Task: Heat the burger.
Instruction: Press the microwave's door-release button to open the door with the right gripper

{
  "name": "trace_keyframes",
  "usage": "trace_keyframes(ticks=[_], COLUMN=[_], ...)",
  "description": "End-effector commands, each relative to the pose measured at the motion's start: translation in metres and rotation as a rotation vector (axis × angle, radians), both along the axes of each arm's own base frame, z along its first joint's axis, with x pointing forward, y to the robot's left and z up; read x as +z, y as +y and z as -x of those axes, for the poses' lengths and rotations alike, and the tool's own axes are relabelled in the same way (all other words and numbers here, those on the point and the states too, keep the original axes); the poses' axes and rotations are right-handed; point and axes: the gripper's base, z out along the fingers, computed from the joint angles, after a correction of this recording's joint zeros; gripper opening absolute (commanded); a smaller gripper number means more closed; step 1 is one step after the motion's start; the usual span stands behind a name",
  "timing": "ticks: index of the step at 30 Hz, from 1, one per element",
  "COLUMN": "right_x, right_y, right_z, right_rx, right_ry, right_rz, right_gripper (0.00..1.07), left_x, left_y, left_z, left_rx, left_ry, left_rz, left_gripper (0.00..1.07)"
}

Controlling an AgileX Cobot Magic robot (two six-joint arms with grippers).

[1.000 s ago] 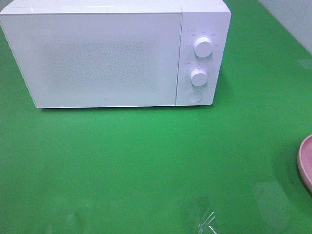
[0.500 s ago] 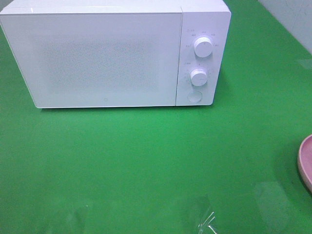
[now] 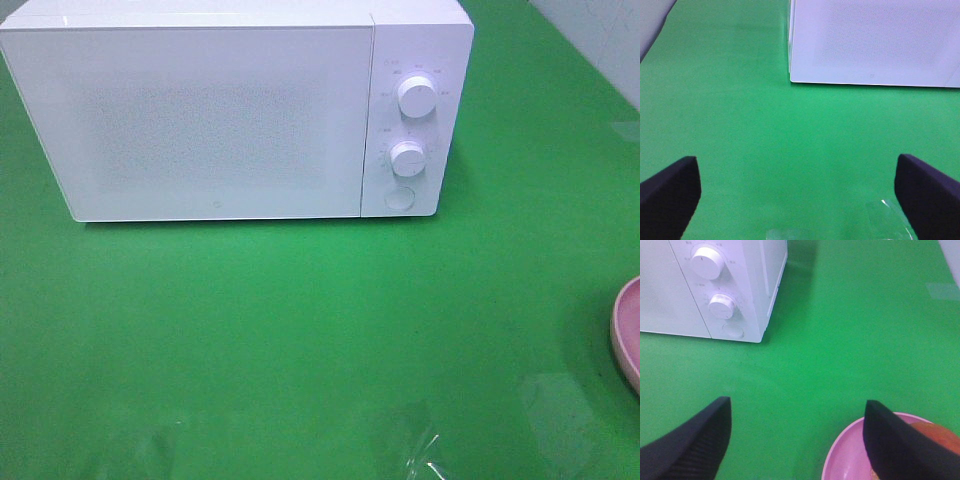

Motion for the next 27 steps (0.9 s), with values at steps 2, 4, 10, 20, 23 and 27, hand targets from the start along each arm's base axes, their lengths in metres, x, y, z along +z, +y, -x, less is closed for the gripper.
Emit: trace_keyframes(ticks=[2,4,10,20,23,27], right_x=[-0.005,-0.008,-0.022,-0.054,-0.068,-0.080], right_y=[0.002,0.003,0.009,0.016,0.017,0.015], right_z=[-0.015,-0.022,-0.054,-0.071,-0.072,-0.072], right_rx=[-0.004,-0.002,0.000,0.040,0.015,0.010], right_ry=[0.015,0.026,0.005,-0.111,-0.154,-0.171], right_rz=[-0.002,-0.002,-0.017,-0.064,-0.124,-0.106], right_gripper=[0.70,0.70,0.70,0.70,0.70,0.70], left_x=[0.000,0.000,0.000,0.000,0.000,0.000], left_y=[0.000,0.000,0.000,0.000,0.000,0.000], left_z=[0.003,0.003,0.003,0.003,0.003,0.003], left_rx=[-0.009,-0.009,-0.009,-0.009,-0.009,-0.009], left_ry=[-0.025,-0.025,-0.025,-0.025,-0.025,-0.025], left_rz=[0.003,0.003,0.003,0.003,0.003,0.003], left_gripper=[0.97,0.97,0.97,0.97,0.97,0.97])
